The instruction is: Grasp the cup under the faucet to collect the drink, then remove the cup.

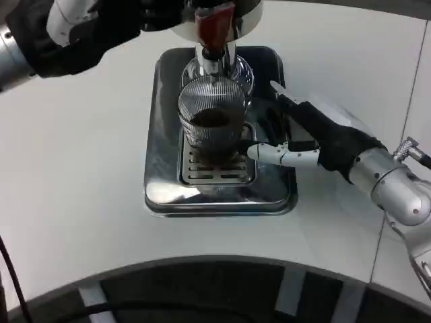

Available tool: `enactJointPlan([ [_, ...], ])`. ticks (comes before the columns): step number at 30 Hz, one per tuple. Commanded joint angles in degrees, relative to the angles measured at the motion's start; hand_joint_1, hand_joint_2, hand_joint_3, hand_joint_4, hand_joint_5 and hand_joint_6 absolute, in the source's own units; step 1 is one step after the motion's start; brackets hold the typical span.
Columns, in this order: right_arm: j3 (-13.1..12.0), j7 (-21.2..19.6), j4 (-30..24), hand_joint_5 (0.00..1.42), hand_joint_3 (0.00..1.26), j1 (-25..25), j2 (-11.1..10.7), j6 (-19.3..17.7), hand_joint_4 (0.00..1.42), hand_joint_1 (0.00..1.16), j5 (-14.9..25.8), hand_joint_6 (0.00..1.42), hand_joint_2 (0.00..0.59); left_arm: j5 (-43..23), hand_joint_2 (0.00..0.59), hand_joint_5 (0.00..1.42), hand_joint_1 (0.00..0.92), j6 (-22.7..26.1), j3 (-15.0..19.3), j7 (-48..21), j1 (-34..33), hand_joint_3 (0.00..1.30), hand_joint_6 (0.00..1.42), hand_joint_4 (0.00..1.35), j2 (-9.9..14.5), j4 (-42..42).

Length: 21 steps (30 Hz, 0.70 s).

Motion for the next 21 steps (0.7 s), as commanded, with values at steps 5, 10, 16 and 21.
enactJointPlan([
  [5,0.07,-0.11,0.13,0.00,0.00,0.84,0.76,0.29,0.00,0.46,0.90,0.00,0.204,-1.01,0.052,0.22,0.000,0.84,1.06,0.57,2.45,0.12,0.22,0.09,2.28,-2.32],
  [10,-0.37,-0.25,-0.41,0.00,0.00,0.85,0.43,0.24,0.00,0.46,0.87,0.00,0.204,-1.49,0.052,0.23,0.000,0.74,1.22,0.57,3.24,0.13,0.22,0.10,2.03,-3.78],
  [16,-0.96,0.10,-1.39,0.00,0.00,0.33,0.14,0.26,0.00,0.46,1.11,0.00,0.204,-2.17,0.058,0.24,0.000,0.89,1.40,1.44,4.46,0.14,0.24,0.11,2.42,-5.68],
  [21,-1.24,0.55,-2.50,0.00,0.00,0.30,0.04,0.55,0.00,0.46,1.33,0.00,0.204,-2.47,0.058,0.25,0.000,1.41,1.75,2.58,5.97,0.15,0.25,0.12,2.88,-7.12],
])
